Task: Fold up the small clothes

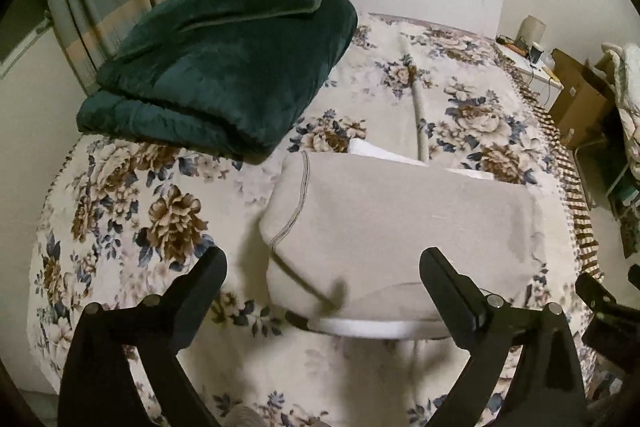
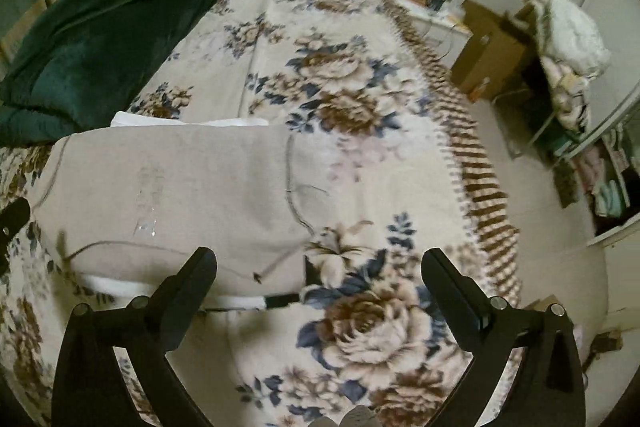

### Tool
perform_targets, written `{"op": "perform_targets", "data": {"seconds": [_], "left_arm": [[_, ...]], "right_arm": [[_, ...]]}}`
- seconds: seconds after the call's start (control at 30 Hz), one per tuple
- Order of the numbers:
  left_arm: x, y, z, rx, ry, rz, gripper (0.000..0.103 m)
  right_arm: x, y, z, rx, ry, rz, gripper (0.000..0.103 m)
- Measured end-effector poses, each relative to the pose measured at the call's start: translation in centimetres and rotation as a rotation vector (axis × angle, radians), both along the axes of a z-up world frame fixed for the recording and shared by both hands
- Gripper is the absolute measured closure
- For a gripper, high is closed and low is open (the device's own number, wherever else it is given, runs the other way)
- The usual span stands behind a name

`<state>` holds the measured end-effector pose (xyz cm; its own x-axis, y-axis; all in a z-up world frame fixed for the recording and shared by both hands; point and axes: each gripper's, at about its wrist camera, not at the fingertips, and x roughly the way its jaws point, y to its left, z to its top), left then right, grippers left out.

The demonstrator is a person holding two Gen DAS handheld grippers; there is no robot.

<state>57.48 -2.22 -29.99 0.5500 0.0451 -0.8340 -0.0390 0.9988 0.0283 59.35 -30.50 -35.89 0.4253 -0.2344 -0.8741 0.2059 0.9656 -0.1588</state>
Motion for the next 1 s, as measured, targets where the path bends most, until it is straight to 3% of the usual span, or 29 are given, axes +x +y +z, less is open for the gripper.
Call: {"op": "perform_targets", "data": {"seconds": [0.33, 0.57, 0.77, 1.0], "left_arm": [[-8.0, -1.4, 8.4, -0.031, -0.063, -0.03, 0.004], [-15.3, -2.0, 14.0, 0.011, -0.112, -0.045, 0.004], [-20.1, -1.2, 18.3, 0.003, -0.153, -0.036, 0.004], [-25.0, -0.4, 22.7, -0.004, -0.214, -0.029, 0.004]], "right_arm": [[-9.7, 0.9, 11.1, -0.014, -0.129, -0.02, 0.0], [-17.8, 1.8, 18.5, 0.001, -0.203, -0.025, 0.0], [-24.5, 2.9, 24.7, -0.009, -0.286, -0.006, 0.0], [-31.0, 4.2, 30.2, -0.025, -0.368, 0.007, 0.0]]}}
